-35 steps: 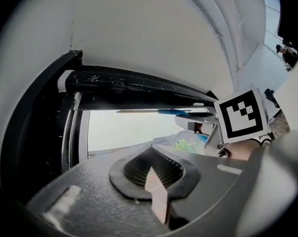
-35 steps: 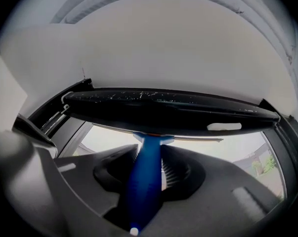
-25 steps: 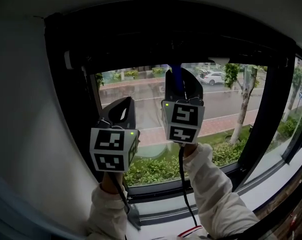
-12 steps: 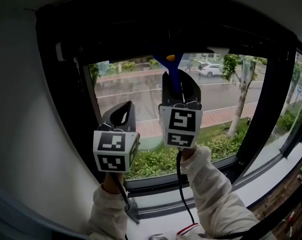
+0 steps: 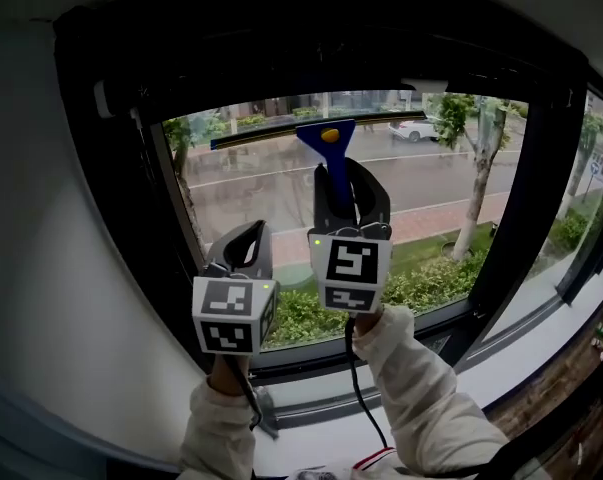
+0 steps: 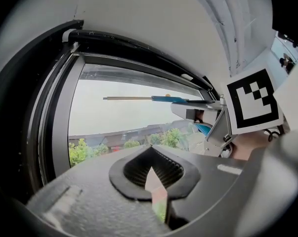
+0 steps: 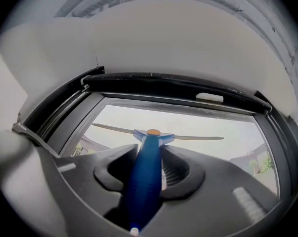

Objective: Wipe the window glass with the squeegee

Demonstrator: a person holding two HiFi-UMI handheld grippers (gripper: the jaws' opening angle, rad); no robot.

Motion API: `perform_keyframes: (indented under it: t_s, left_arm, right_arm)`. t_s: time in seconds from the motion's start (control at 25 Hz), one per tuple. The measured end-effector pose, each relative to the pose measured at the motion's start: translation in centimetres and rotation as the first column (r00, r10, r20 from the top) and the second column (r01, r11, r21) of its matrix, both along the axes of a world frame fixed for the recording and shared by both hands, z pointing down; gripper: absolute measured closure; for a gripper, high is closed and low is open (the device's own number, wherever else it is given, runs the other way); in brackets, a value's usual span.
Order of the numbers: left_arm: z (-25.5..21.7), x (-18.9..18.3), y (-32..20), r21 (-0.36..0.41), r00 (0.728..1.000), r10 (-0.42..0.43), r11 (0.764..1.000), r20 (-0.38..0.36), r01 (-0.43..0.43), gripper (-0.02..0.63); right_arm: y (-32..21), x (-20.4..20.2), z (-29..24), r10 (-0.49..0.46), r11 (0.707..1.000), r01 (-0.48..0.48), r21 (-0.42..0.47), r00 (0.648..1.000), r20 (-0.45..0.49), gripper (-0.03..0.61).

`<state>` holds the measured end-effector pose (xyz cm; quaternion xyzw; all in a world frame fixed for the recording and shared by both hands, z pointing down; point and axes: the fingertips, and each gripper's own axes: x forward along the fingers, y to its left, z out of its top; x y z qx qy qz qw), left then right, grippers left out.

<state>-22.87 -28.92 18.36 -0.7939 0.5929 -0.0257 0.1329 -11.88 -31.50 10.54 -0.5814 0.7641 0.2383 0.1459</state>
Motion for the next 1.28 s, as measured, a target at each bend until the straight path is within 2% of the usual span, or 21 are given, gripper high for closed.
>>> perform_keyframes:
  t_s: [0.2, 0.64, 1.28]
  left_arm:
    - [1.9, 0.6, 0.2, -0.014, 1.000, 0.003, 1.000, 0.011, -0.003, 0.614]
    - [8.4, 1.0, 0.2, -0.107, 1.000, 0.000, 0.994, 0.015, 0.002, 0.614]
    - [14.8, 1.2, 0.8, -0.175, 1.000, -0.011, 0.985, 0.015, 0.013, 0.614]
  right_arm:
    - [0.1, 0.1, 1.9, -0.003, 1.000, 0.003, -0.022, 1.000, -0.007, 0.430]
    - [0.3, 0.4, 6.6, -0.007, 0.998, 0.006, -0.066, 1.000, -0.021, 0.430]
    - [0.5, 0.6, 11.6, -0.018, 0.991, 0.014, -0.130, 0.999, -0.027, 0.430]
